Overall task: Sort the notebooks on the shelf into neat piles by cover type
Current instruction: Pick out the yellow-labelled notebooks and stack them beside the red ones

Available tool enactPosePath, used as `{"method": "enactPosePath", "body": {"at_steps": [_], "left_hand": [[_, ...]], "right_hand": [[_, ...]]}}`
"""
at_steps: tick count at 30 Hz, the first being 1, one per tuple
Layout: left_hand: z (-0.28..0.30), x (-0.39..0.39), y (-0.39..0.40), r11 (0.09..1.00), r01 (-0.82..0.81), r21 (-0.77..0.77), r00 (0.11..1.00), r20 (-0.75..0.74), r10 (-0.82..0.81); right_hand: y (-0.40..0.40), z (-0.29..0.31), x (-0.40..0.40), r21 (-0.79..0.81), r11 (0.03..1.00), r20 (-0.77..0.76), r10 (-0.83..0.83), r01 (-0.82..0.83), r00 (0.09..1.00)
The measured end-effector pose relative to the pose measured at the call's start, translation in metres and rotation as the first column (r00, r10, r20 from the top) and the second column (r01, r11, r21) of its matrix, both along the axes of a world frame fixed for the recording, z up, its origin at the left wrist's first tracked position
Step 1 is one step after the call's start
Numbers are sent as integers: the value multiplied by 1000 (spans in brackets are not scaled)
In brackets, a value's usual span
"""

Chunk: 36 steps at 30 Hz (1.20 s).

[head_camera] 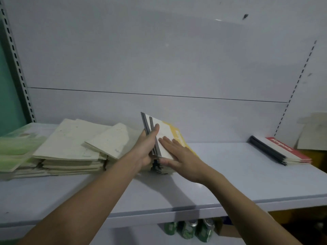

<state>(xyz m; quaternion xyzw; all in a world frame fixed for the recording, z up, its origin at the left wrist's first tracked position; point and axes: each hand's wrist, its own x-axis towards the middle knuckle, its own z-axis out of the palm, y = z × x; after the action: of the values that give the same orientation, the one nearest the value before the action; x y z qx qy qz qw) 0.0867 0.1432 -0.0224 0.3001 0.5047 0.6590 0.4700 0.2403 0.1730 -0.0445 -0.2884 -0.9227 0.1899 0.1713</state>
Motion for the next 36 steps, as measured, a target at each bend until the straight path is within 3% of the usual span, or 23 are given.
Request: {"method": "enactPosePath", "body": {"at_steps": [3,6,8,10,12,17,21,25,29,31,33,34,36], "left_hand": [[-7,11,6,1000,21,15,999,-31,-21],[-15,24,13,1000,-2,2,1000,28,2],[-18,37,18,1000,-12,-13,999,51,12],[-21,54,26,999,-12,-42,999,44,14],[-22,77,37,998,-11,-68,1000,12,12],[-31,147,79,998,-8,-64,999,-51,5],[-63,207,121,998,-8,-59,999,-41,5],[-99,261,163,983,-167,-70,962,-231,147],[-117,302,209,951,-300,-72,792,-574,206],[-119,313,228,925,-356,-133,537,-839,86],[-120,319,237,896,-413,-162,246,-967,-61],[-123,321,239,893,-423,-151,157,-983,-92],[-127,321,240,893,-427,-139,103,-989,-105]], "right_hand": [[0,3,19,-124,992,-128,-21,5,992],[10,6,45,-97,948,-359,-318,304,878],[18,6,63,-272,875,-409,-482,400,775],[26,3,77,-572,782,-436,-545,246,716],[36,-1,92,-698,704,-466,-586,132,663],[80,-20,150,-730,672,-518,-664,126,539],[120,-45,206,-721,664,-496,-694,198,522],[160,-67,253,-671,666,-433,-708,324,558],[205,-78,279,-549,702,-339,-683,454,647],[228,-81,285,-464,710,-272,-683,530,677],[248,-89,287,-301,725,-202,-684,620,701],[256,-95,287,-198,723,-160,-690,662,705],[262,-103,288,-35,703,-99,-710,710,698]]}}
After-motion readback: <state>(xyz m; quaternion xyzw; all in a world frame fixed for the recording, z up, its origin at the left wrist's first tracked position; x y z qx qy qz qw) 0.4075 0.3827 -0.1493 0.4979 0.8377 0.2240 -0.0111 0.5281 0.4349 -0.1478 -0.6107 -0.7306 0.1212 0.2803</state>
